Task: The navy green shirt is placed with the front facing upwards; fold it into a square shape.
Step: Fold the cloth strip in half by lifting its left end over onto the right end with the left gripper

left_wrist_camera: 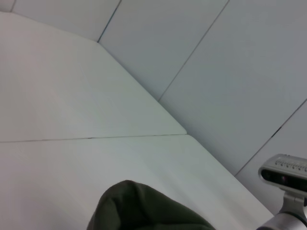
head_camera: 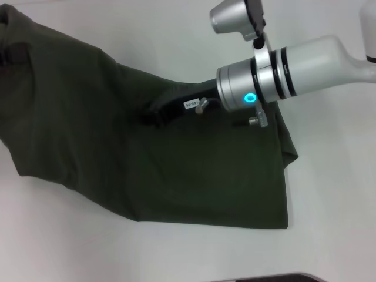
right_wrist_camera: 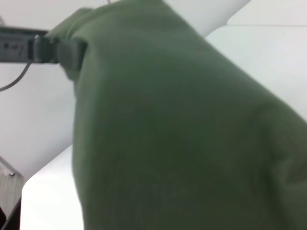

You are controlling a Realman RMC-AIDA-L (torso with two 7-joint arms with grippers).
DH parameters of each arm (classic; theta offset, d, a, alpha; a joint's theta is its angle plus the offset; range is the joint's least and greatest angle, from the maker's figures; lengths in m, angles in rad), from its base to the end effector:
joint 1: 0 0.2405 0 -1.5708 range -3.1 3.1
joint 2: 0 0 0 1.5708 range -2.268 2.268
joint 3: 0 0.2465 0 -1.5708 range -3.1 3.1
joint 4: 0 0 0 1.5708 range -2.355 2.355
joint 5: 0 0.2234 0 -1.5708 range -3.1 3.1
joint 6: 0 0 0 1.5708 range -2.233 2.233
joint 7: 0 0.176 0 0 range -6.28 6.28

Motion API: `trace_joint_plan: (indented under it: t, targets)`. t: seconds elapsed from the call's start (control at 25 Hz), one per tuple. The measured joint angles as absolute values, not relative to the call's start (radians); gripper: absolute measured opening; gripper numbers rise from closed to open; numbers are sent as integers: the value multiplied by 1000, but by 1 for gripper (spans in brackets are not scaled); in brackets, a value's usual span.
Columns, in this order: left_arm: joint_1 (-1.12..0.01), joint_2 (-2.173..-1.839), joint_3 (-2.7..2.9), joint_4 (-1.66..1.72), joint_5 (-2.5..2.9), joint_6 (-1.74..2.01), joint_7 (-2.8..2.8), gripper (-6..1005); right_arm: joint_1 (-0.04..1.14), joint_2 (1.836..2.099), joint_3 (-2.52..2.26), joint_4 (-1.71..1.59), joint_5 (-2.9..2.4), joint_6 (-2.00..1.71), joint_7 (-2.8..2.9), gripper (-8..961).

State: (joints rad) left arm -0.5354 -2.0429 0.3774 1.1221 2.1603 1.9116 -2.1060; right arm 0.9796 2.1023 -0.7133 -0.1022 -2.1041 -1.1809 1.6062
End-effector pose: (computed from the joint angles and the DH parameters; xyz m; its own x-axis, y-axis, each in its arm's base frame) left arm -0.2409 0.3383 0.1025 0.5284 0.6574 0.5372 0.7836 -0.6211 -0.0106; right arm 0.1647 0.3736 -0.1485 0.7159 -0.6241 -0.3130 -0.6299 -0.7707 0.0960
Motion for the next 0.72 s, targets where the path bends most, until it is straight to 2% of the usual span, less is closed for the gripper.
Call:
trace_joint_plan:
  t: [0.72]
  targets:
    - [-464, -2031, 313, 1149, 2174, 1959, -2106, 99, 1034, 2109, -714, -112, -2103, -1098, 1639, 35]
